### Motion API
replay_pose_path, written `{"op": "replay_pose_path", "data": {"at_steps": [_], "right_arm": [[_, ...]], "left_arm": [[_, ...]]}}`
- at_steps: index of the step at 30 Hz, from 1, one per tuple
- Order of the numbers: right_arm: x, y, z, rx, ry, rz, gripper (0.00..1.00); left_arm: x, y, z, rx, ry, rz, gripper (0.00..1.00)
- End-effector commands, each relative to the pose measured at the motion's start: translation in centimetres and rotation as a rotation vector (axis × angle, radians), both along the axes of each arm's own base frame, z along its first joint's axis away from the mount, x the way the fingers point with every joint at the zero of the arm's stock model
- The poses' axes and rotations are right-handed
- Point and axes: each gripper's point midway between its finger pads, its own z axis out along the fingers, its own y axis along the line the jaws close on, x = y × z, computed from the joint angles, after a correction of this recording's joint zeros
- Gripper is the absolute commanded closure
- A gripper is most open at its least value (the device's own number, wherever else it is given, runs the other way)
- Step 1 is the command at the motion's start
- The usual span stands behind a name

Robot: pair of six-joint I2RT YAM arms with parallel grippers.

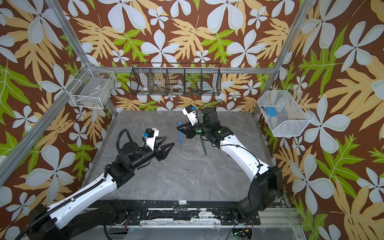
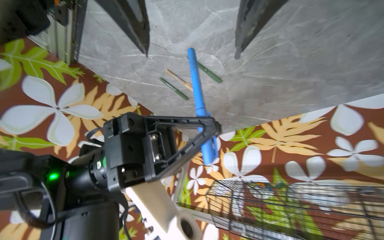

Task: Insert pens into pen caps
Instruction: Place the pen at the center of the table.

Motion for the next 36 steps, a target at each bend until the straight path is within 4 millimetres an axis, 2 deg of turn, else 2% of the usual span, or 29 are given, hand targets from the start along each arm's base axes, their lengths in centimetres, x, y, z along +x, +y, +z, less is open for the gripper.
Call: {"op": "replay_pose_path", "data": {"at_steps": [1, 2, 4, 6, 7, 9, 14, 21, 24, 27, 31, 34, 36], "right_arm": [[2.1, -1.5, -4.6, -0.138, 0.094, -0.117, 1.0], [2.8, -1.7, -6.6, -0.184, 0.134, -0.146, 1.0], [4.1, -2.0, -10.5, -0.254, 0.21, -0.187, 1.0], [4.6, -1.2, -13.7, -0.275, 0.28, -0.159, 1.0], [4.7, -0.4, -15.1, -0.257, 0.315, -0.12, 1.0], [5.7, -0.2, -17.4, -0.273, 0.359, -0.135, 1.0], [7.6, -0.1, -20.8, -0.298, 0.408, -0.177, 1.0], [8.6, -0.8, -25.2, -0.385, 0.465, -0.216, 0.88], [8.8, -1.0, -25.8, -0.407, 0.465, -0.22, 0.79], [9.0, -1.2, -25.0, -0.408, 0.438, -0.231, 0.68], [9.6, -1.9, -22.3, -0.4, 0.344, -0.269, 0.52], [9.6, -3.0, -19.4, -0.388, 0.25, -0.304, 0.48], [9.3, -4.5, -17.4, -0.388, 0.17, -0.349, 0.47]], "left_arm": [[1.7, 4.6, -0.9, 0.031, 0.026, 0.272, 0.22], [2.1, 6.0, -1.4, 0.037, 0.038, 0.344, 0.15], [2.7, 8.4, -2.6, 0.05, 0.068, 0.456, 0.08], [3.3, 10.6, -4.1, 0.056, 0.105, 0.553, 0.0], [3.6, 11.5, -5.1, 0.052, 0.122, 0.58, 0.0], [3.9, 13.0, -6.3, 0.01, 0.141, 0.605, 0.0], [3.0, 16.5, -7.3, -0.057, 0.069, 0.706, 0.0], [2.6, 19.3, -8.8, 0.015, 0.061, 0.844, 0.0], [2.5, 20.4, -9.2, 0.03, 0.04, 0.896, 0.0], [2.3, 21.6, -9.1, 0.01, 0.023, 0.943, 0.0], [2.5, 23.2, -9.4, 0.013, 0.02, 1.004, 0.0], [2.6, 24.8, -9.9, 0.033, 0.018, 1.073, 0.0], [2.2, 25.8, -10.1, 0.06, -0.012, 1.132, 0.0]]}}
